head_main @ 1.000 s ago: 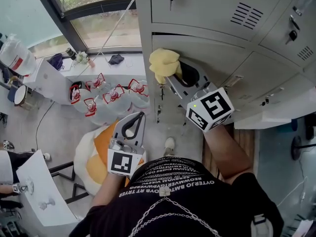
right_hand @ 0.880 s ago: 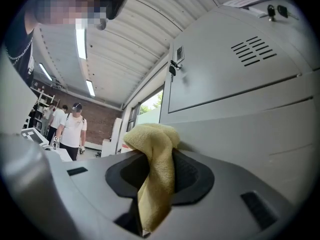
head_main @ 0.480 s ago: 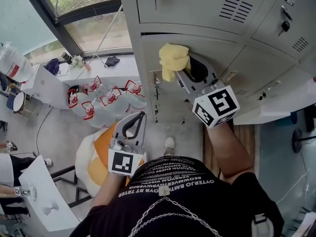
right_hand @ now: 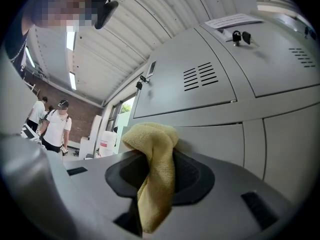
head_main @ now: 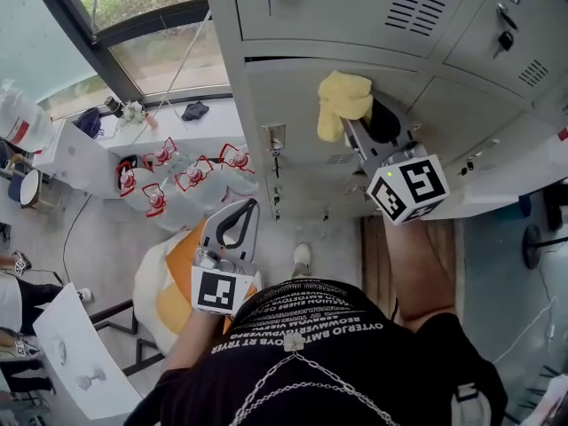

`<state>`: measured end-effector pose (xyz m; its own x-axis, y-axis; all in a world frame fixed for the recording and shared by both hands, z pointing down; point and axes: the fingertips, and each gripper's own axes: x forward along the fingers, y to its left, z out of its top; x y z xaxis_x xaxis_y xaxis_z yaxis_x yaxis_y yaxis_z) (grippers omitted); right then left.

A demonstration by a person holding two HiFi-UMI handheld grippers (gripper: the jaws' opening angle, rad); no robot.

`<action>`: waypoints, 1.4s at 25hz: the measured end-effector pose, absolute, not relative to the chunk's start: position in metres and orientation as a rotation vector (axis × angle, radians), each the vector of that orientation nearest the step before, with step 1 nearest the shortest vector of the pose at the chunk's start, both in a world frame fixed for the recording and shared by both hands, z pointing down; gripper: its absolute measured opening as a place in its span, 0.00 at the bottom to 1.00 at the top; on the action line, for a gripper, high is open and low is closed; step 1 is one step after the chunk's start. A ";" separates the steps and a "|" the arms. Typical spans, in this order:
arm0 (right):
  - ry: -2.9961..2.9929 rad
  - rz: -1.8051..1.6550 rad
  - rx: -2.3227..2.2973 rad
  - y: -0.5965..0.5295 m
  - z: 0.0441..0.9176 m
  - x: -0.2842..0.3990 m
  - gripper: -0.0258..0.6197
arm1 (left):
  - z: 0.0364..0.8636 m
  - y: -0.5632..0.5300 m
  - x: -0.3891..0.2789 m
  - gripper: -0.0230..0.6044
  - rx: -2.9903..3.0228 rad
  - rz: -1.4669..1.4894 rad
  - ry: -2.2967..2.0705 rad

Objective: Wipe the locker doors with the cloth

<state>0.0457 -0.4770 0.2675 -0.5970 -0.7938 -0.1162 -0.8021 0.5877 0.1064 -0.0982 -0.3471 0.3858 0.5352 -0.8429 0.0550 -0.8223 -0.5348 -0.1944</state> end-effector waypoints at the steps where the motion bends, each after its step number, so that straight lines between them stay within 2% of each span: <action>1: 2.742 0.228 -1.394 -0.477 0.267 0.050 0.22 | 0.386 -0.347 -0.099 0.05 -2.623 -0.215 1.434; 22: 2.518 0.205 -1.788 -0.483 0.268 0.154 0.23 | 0.385 -0.337 -0.092 0.05 -2.640 -0.210 1.391; 26: 2.541 0.216 -1.726 -0.464 0.271 0.135 0.23 | 0.385 -0.337 -0.093 0.05 -2.644 -0.200 1.401; 35: 2.774 0.108 -1.434 -0.449 0.308 0.038 0.23 | 0.387 -0.330 -0.102 0.05 -2.638 -0.201 1.406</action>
